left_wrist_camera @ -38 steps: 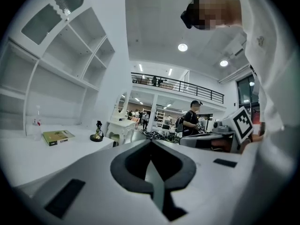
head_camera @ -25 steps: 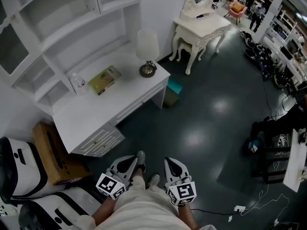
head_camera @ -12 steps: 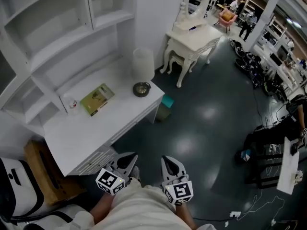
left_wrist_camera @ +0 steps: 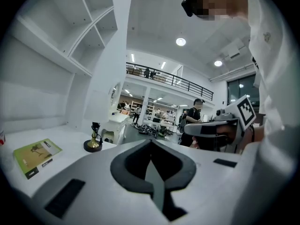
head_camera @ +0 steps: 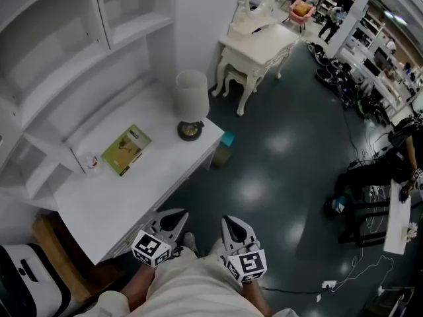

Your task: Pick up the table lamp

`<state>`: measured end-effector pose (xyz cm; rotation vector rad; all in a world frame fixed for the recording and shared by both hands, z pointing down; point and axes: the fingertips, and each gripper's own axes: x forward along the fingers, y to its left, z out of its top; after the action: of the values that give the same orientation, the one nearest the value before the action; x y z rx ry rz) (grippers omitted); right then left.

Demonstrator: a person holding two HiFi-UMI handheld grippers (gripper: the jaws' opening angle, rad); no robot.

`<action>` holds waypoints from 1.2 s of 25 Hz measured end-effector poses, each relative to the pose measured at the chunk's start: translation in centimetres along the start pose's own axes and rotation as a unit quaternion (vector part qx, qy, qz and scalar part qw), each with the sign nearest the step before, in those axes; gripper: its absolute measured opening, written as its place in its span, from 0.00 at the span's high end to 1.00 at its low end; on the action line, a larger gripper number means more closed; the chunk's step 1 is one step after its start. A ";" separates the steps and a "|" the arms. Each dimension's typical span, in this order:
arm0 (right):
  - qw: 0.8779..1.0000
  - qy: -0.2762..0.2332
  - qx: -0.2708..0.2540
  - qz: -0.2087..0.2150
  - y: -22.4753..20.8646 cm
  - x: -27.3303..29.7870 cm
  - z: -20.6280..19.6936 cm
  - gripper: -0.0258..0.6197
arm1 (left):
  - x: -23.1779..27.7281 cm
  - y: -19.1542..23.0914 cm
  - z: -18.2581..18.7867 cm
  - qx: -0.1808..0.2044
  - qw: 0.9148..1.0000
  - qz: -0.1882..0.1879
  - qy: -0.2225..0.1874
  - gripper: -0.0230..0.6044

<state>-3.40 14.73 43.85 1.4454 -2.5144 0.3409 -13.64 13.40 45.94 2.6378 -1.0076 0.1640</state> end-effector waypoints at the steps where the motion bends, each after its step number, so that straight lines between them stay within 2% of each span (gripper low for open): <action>1: 1.000 0.004 0.002 -0.002 -0.2 0.3 -0.2 0.94 | 0.4 0.4 -0.1 0.000 1.000 -0.002 0.003 0.95; 6: 1.000 0.016 0.011 -0.014 -2.7 2.3 -1.3 0.94 | 3.3 2.0 -1.0 -0.010 1.000 -0.008 0.012 0.95; 10: 1.000 0.014 0.010 -0.005 -5.4 4.6 -1.0 0.94 | 6.1 2.8 -0.7 -0.009 1.000 -0.003 0.019 0.95; 17: 1.000 -0.012 -0.004 0.023 -12.4 8.6 2.7 0.94 | 12.1 5.1 2.5 -0.013 0.999 0.038 0.004 0.95; 21: 0.999 -0.021 -0.007 0.038 -16.5 10.0 4.4 0.94 | 15.2 6.4 5.1 -0.011 0.997 0.075 -0.021 0.95; 26: 0.998 -0.020 -0.020 0.064 -21.1 11.4 4.7 0.94 | 19.5 7.7 6.4 -0.001 0.994 0.109 -0.027 0.95; 30: 0.997 0.000 -0.026 0.079 -24.3 12.4 4.2 0.94 | 22.3 9.4 6.2 0.011 0.989 0.143 -0.018 0.95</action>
<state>11.23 -8.57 45.77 1.2323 -2.6233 0.2987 -3.28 -9.34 47.24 2.5107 -1.4026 0.1916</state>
